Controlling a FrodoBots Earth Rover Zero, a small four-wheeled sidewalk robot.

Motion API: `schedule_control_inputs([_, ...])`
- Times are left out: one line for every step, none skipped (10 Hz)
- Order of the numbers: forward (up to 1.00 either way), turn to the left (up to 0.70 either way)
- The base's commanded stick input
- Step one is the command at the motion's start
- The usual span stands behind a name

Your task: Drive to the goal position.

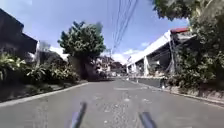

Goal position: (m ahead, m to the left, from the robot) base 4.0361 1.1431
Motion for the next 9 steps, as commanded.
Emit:
schedule_control_inputs([1.0,0.0])
schedule_control_inputs([1.0,0.0])
schedule_control_inputs([1.0,-0.01])
schedule_control_inputs([1.0,-0.02])
schedule_control_inputs([1.0,-0.24])
schedule_control_inputs([1.0,-0.39])
schedule_control_inputs([1.0,-0.39])
schedule_control_inputs([1.0,-0.39])
schedule_control_inputs([1.0,-0.16])
